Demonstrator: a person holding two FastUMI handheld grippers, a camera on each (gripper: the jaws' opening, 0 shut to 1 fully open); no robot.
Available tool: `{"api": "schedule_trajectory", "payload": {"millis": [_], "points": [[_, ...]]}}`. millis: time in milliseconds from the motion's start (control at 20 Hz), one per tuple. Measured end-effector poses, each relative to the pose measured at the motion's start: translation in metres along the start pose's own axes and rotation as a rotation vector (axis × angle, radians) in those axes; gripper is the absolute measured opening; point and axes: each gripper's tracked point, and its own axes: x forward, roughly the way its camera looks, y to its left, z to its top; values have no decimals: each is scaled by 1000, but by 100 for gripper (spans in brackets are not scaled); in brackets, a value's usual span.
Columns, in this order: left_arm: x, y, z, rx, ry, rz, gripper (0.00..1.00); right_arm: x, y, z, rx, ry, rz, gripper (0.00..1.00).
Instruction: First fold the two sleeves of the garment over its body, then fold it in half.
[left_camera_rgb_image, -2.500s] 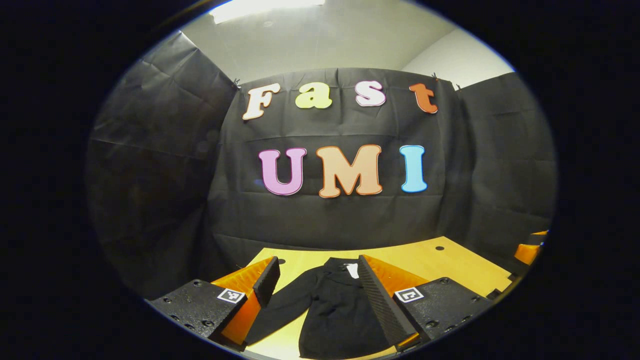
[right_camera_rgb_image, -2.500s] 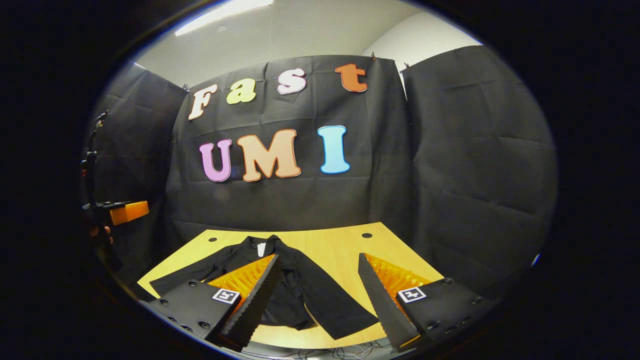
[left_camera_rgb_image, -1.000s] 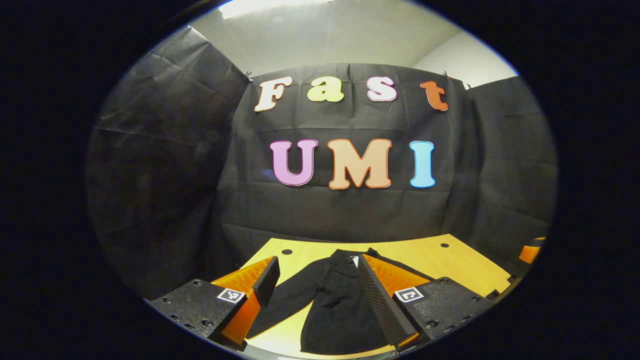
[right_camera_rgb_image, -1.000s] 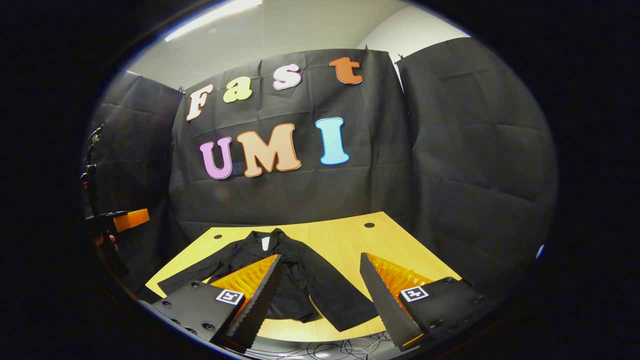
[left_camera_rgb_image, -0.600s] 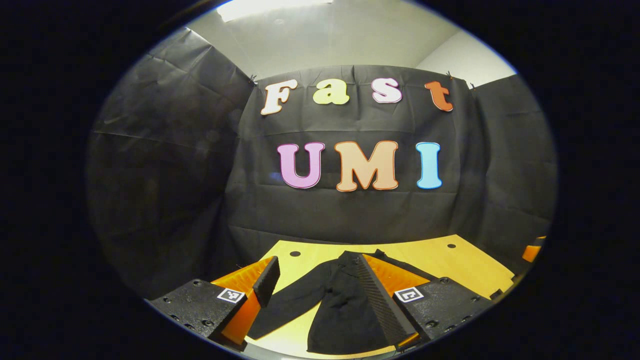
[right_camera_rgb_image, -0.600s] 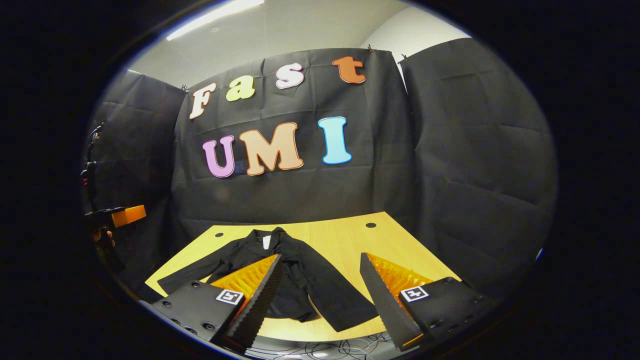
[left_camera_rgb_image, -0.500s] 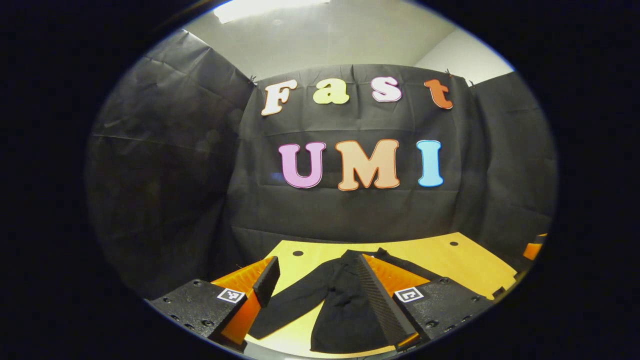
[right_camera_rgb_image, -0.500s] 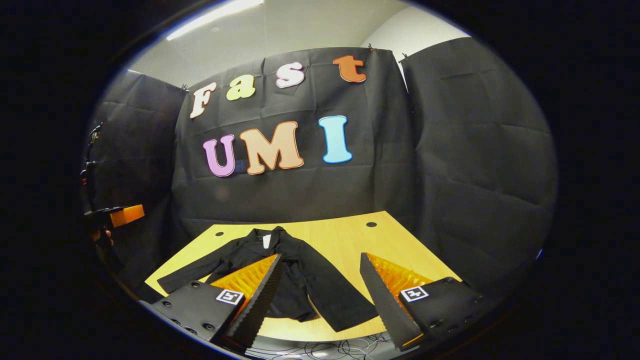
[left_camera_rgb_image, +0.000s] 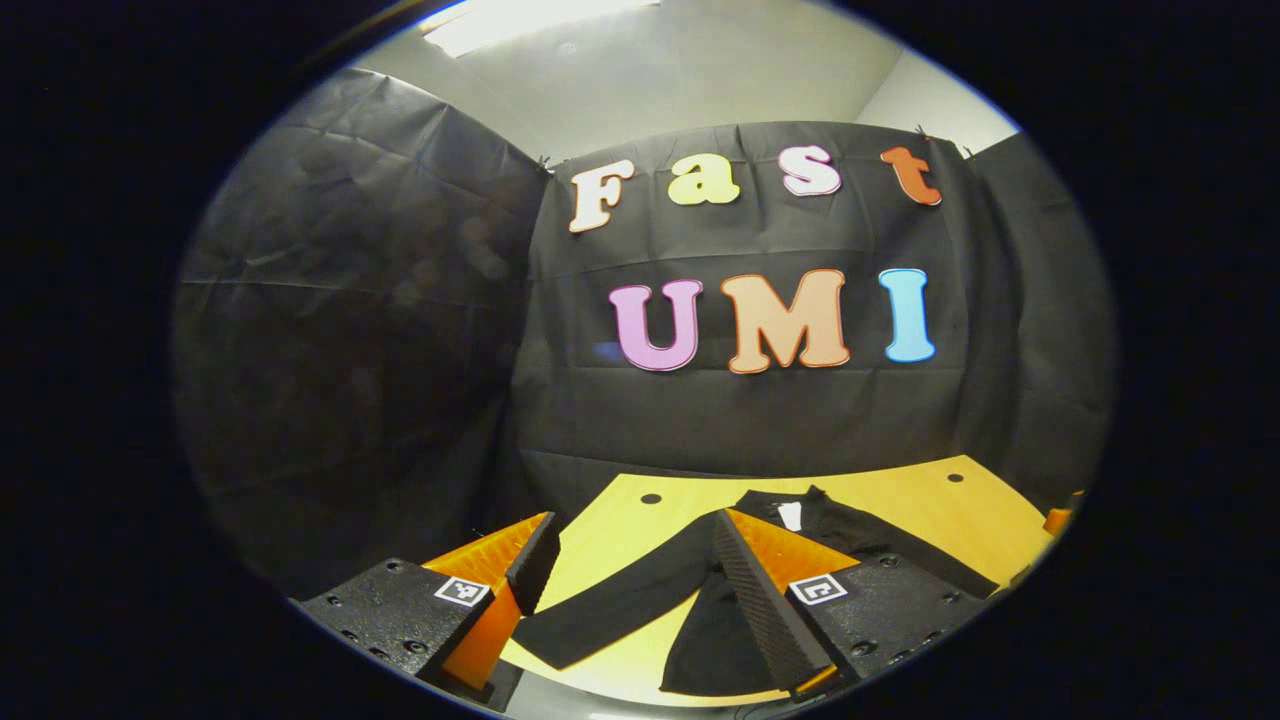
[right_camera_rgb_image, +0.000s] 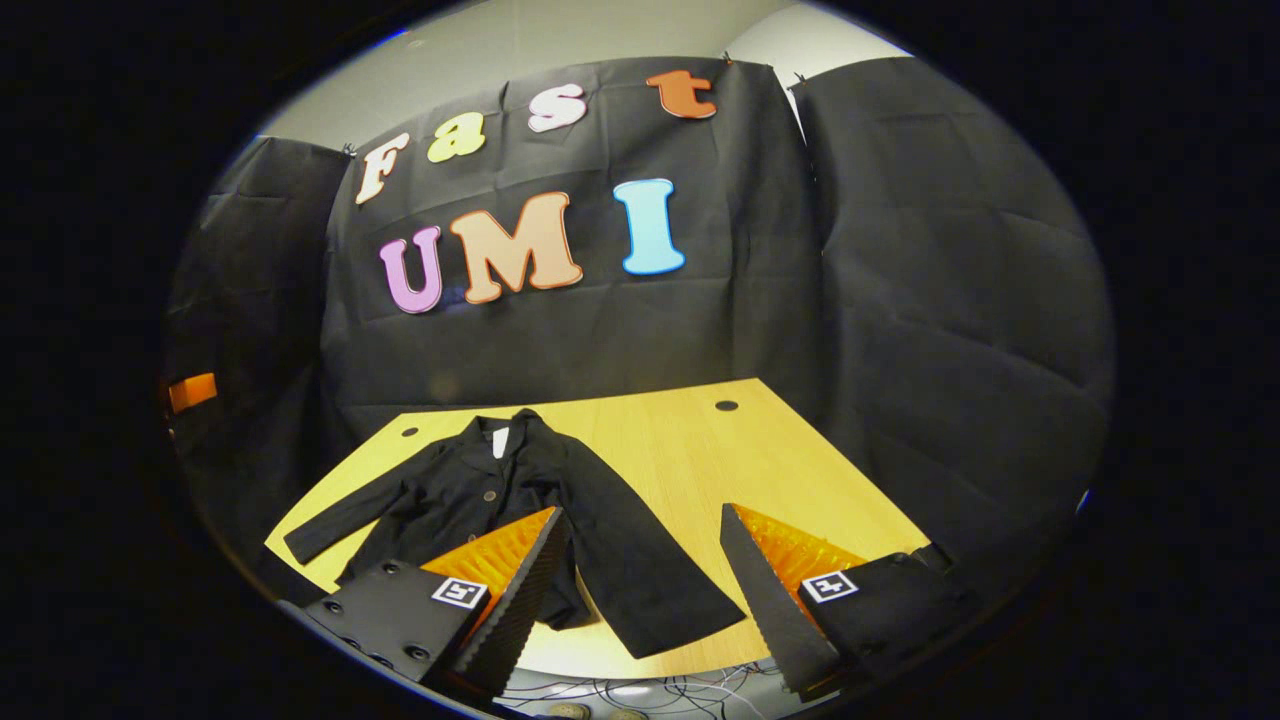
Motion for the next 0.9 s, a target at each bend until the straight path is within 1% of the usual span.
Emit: {"api": "schedule_trajectory", "payload": {"millis": [250,400,550,650,700,750,800,900], "points": [[-9,10,-10,-5,28,66,92,49,-15,-56,-65,126,26,98],[-11,16,-12,13,33,102,93,72,-27,-90,-89,253,25,98],[-14,24,-13,12,36,148,94,83,-38,-118,-80,348,23,99],[-14,23,-16,-3,43,165,94,88,-45,-134,-86,394,23,99],[-13,23,-19,-7,50,169,94,90,-48,-140,-99,409,22,99],[-13,21,-21,-8,58,170,94,92,-50,-145,-109,429,23,94],[-11,18,-23,-8,61,169,94,93,-51,-150,-114,446,27,99],[-10,15,-22,-4,61,165,94,97,-50,-158,-124,472,35,99]]}}
